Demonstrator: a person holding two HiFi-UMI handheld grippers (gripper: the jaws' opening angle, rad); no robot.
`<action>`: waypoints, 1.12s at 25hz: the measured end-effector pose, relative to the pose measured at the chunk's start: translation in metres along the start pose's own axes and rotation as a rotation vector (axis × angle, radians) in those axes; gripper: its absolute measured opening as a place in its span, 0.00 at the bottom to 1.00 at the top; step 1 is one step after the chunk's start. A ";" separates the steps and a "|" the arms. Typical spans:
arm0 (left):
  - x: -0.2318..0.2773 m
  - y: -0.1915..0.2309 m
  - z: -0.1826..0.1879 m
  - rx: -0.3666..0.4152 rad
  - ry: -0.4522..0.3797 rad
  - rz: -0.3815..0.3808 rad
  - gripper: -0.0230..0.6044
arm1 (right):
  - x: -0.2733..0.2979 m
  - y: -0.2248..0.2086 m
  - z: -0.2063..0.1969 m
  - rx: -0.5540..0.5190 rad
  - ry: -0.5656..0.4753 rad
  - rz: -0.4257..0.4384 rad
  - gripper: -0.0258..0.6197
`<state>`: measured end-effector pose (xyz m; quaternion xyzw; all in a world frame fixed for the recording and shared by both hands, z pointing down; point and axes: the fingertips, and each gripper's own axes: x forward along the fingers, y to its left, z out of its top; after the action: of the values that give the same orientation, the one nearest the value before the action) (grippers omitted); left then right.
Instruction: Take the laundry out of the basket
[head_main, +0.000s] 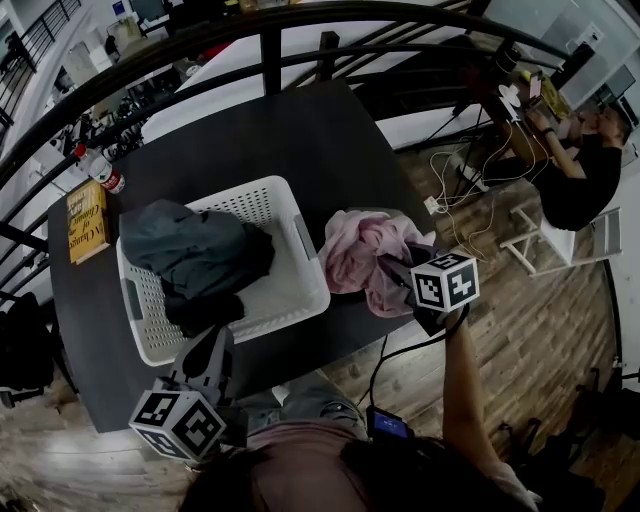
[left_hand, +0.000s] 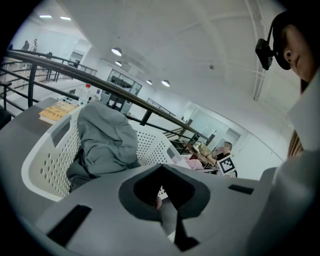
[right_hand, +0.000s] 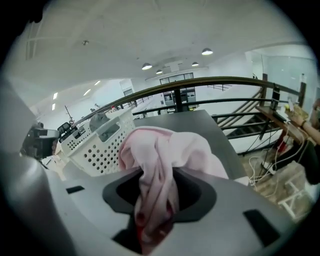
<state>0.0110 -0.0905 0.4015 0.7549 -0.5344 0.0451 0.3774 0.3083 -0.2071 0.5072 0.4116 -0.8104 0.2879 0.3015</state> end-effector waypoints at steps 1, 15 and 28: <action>-0.001 0.000 0.000 0.000 -0.002 -0.004 0.04 | 0.003 0.003 -0.004 -0.015 0.003 -0.005 0.29; -0.018 0.009 0.008 0.005 -0.054 -0.014 0.04 | 0.003 0.030 -0.012 -0.075 0.038 -0.044 0.43; -0.035 0.027 0.023 0.008 -0.107 0.006 0.04 | -0.026 0.064 0.004 -0.100 -0.036 -0.050 0.44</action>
<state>-0.0344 -0.0820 0.3828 0.7563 -0.5559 0.0079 0.3450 0.2661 -0.1660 0.4717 0.4212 -0.8187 0.2319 0.3140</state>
